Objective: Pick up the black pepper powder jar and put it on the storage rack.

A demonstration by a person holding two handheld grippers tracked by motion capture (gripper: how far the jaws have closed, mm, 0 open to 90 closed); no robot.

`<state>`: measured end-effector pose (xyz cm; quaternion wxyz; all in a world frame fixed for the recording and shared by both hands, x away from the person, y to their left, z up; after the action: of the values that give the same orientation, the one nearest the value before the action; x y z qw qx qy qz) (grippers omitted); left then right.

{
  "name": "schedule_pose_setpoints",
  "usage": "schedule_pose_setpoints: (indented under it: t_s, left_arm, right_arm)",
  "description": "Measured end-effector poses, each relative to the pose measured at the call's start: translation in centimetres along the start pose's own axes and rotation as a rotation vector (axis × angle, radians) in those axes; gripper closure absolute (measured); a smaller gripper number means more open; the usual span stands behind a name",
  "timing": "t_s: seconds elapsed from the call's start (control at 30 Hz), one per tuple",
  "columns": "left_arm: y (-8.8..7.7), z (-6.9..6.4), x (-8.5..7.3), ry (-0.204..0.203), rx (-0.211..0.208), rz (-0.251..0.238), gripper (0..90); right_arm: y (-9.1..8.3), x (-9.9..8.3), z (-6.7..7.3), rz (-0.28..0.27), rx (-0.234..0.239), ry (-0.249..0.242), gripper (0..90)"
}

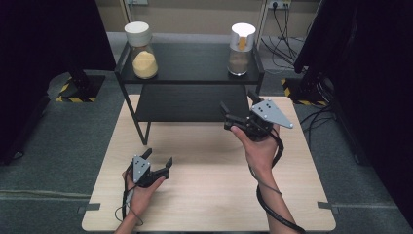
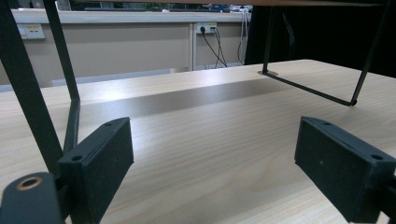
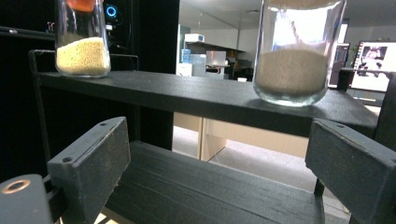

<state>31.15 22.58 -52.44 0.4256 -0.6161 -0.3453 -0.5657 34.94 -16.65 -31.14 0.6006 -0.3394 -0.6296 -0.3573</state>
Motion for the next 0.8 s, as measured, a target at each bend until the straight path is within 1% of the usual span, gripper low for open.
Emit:
schedule_pose_setpoints:
  t_s: [0.8]
  left_arm:
    - [0.0, 0.0, 0.0, 0.0, 0.0, 0.0, 11.3]
  right_arm:
    - [-1.7, -3.3, -0.2, 0.047, -0.008, 0.006, 6.9]
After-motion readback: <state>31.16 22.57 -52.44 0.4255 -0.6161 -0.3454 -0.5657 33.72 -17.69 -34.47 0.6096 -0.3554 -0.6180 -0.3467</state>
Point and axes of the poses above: each handheld gripper's, and its own axes: y roughly forward along the jaws, x roughly out of its top, z roughly to its left, the point moved 8 cm from there along y, roughly forward along the jaws, and after that the axes turned 2 degrees about y, right-handed, at the moved point
